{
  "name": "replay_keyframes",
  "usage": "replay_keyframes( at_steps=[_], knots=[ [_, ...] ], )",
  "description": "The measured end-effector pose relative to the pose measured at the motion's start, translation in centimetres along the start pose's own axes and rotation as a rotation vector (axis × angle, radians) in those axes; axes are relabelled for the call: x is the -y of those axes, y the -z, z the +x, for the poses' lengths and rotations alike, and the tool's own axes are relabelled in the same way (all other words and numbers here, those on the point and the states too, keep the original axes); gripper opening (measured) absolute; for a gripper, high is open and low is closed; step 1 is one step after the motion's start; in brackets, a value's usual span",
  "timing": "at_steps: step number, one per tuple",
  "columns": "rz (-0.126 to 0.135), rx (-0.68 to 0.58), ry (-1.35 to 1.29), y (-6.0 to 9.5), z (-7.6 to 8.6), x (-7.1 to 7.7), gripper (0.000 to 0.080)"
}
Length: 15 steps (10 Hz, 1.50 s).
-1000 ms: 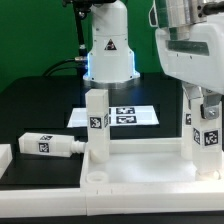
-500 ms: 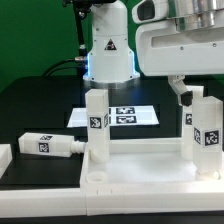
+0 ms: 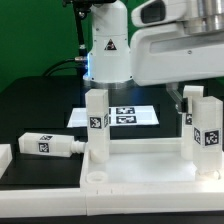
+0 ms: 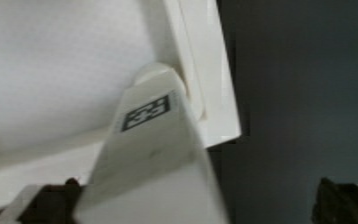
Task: Assemble desk
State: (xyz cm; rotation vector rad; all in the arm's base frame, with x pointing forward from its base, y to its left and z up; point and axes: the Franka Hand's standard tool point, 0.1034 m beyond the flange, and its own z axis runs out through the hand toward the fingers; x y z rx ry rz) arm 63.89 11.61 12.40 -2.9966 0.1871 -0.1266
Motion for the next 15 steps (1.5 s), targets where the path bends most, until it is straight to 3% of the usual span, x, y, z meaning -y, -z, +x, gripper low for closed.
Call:
replay_keyframes(
  at_steps=[3, 5, 9, 11, 13, 14, 15],
  knots=[
    [-0.002, 0.003, -0.012, -0.23, -0.03, -0.28, 0.0638],
    [-0.003, 0.004, -0.172, -0.25, -0.06, -0.34, 0.0297],
    [-0.015, 0.001, -0.884, -0.44, -0.23, 0.03, 0.0298],
    [0.032, 0.007, -1.219, -0.46, 0.08, -0.23, 0.0298],
    [0.031, 0.009, -1.207, -0.48, 0.00, -0.19, 0.0298],
    [0.027, 0.008, -1.062, -0.45, 0.01, -0.42, 0.0298],
    [0.028, 0.005, -0.873, -0.43, 0.10, -0.75, 0.0374]
  ],
)
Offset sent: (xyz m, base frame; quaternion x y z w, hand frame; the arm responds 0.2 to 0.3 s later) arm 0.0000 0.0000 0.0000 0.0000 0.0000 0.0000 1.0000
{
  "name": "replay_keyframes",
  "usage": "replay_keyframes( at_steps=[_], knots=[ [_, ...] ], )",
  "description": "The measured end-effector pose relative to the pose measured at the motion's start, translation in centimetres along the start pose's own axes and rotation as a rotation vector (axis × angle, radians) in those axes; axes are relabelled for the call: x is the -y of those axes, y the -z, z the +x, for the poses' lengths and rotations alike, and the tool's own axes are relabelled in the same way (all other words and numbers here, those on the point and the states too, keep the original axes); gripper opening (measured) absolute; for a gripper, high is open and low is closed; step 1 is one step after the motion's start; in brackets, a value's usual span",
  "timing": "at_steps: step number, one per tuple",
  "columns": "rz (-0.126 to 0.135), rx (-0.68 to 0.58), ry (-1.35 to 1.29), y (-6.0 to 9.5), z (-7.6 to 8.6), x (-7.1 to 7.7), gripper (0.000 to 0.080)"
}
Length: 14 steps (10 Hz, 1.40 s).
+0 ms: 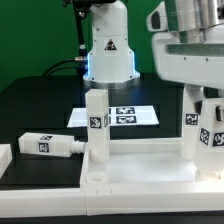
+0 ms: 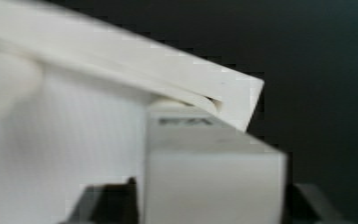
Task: Assemble desk
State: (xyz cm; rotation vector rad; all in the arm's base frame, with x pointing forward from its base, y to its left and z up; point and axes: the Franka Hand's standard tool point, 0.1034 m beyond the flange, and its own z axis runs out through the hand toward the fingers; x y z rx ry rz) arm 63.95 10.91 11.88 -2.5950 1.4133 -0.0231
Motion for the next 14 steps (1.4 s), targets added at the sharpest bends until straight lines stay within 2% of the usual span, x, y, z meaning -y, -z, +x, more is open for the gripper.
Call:
replay_keyframes(
  at_steps=[1, 2, 3, 6, 7, 8, 9, 10, 11, 12, 13, 14],
  knots=[
    [0.001, 0.002, 0.171, 0.0, -0.3, 0.1, 0.0374],
    [0.018, -0.013, 0.261, 0.1, -0.7, 0.4, 0.0568],
    [0.037, -0.041, 0.295, 0.3, -1.4, 0.2, 0.0624],
    [0.021, -0.043, 0.521, 0.2, -1.4, 0.0, 0.0648],
    [-0.013, -0.059, 0.736, 0.0, -2.0, 0.1, 0.0648],
    [-0.037, -0.050, 0.913, -0.2, -1.9, 0.0, 0.0649],
    [-0.040, -0.048, 0.968, -0.2, -1.3, -0.3, 0.0649],
    [-0.040, -0.050, 0.911, -0.3, -1.4, -0.3, 0.0649],
    [-0.040, -0.049, 0.912, -0.3, -1.4, -0.3, 0.0506],
    [-0.036, -0.048, 0.845, -0.3, -1.5, -0.3, 0.0506],
    [-0.037, -0.050, 0.760, -0.4, -1.4, -0.4, 0.0322],
    [-0.038, -0.055, 0.671, -0.3, -1.0, -0.6, 0.0322]
  ],
)
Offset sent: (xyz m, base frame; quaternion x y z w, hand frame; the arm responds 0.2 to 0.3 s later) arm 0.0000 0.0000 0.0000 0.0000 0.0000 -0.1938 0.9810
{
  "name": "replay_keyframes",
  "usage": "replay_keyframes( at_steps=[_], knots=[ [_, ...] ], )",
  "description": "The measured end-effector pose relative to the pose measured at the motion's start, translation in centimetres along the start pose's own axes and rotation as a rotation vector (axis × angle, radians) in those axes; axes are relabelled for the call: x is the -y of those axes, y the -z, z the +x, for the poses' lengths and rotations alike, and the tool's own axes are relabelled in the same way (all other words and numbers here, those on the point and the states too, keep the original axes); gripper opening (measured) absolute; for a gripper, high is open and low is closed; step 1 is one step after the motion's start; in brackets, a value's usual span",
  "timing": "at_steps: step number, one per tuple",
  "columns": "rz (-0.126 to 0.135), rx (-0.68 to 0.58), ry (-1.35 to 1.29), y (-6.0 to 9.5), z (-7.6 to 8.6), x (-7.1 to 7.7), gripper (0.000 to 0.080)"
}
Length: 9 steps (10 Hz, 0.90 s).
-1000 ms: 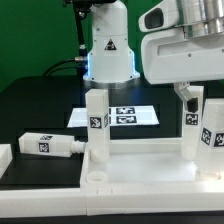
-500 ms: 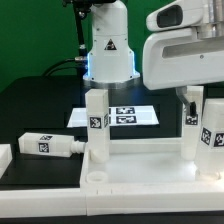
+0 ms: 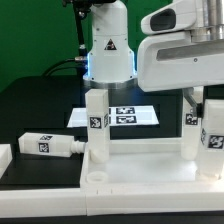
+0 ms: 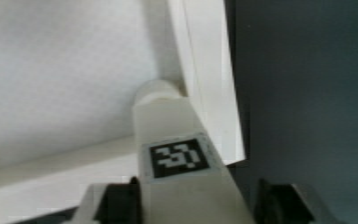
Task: Assemble desk
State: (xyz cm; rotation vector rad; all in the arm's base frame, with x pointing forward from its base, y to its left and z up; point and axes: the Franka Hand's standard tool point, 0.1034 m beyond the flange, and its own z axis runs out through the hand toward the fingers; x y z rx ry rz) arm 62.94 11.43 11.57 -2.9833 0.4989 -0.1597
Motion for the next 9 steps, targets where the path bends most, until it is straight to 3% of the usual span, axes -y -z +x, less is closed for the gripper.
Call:
replay_keyframes(
  at_steps=[2, 4, 6, 9],
  knots=[
    [-0.001, -0.002, -0.254, 0.0, 0.1, -0.1, 0.0293],
    [0.005, 0.007, -0.676, -0.2, -0.4, 0.6, 0.0291],
    [0.061, 0.034, -1.107, -0.5, -0.2, 1.5, 0.0290],
    [0.066, 0.041, -1.166, -0.5, -0.2, 1.7, 0.0291]
  ],
)
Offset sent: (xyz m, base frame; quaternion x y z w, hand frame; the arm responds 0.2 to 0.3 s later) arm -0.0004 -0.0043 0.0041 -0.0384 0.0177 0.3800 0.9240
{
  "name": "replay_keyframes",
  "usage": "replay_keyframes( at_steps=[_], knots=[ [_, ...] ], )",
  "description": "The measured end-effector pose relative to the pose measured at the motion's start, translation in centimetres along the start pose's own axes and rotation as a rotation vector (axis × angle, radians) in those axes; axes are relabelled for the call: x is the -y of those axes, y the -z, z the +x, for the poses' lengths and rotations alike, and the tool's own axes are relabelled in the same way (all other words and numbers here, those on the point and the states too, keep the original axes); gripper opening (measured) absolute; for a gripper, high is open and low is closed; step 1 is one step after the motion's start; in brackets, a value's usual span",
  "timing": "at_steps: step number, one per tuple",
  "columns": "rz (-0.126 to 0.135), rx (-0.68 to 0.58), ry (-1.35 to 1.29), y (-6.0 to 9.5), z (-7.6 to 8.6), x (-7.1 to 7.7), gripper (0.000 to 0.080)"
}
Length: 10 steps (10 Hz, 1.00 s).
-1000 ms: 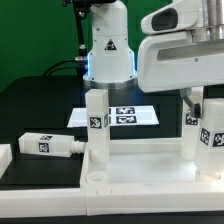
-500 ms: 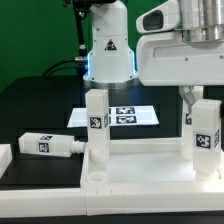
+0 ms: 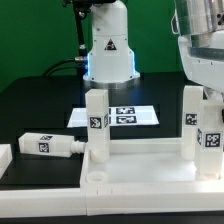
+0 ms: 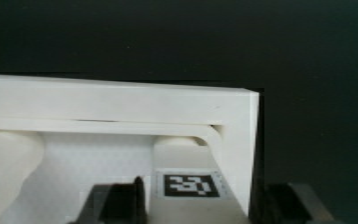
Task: Assemble desk
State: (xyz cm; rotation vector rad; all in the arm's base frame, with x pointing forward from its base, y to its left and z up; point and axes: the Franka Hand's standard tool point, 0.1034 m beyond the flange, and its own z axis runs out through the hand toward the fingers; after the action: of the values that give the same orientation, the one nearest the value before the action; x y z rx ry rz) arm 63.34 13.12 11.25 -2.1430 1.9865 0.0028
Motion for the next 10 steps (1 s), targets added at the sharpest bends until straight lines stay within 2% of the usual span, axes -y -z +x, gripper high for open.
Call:
replay_keyframes(
  at_steps=[1, 2, 3, 4, 5, 8, 9, 10],
  knots=[
    [0.000, 0.000, 0.037, 0.0, 0.0, 0.0, 0.0394],
    [-0.002, -0.002, 0.118, 0.0, 0.2, 0.0, 0.0394],
    [-0.003, 0.000, 0.353, 0.4, 1.0, 0.1, 0.0547],
    [-0.005, 0.004, 0.544, 0.6, 1.6, 0.1, 0.0618],
    [-0.036, 0.015, 0.668, 0.6, 1.3, -0.5, 0.0640],
    [-0.041, 0.016, 0.899, 0.6, 1.5, -0.5, 0.0648],
    [-0.079, -0.007, 1.162, 0.8, 1.7, -0.2, 0.0649],
    [-0.086, -0.020, 1.290, 1.0, 1.7, 0.2, 0.0649]
  ],
)
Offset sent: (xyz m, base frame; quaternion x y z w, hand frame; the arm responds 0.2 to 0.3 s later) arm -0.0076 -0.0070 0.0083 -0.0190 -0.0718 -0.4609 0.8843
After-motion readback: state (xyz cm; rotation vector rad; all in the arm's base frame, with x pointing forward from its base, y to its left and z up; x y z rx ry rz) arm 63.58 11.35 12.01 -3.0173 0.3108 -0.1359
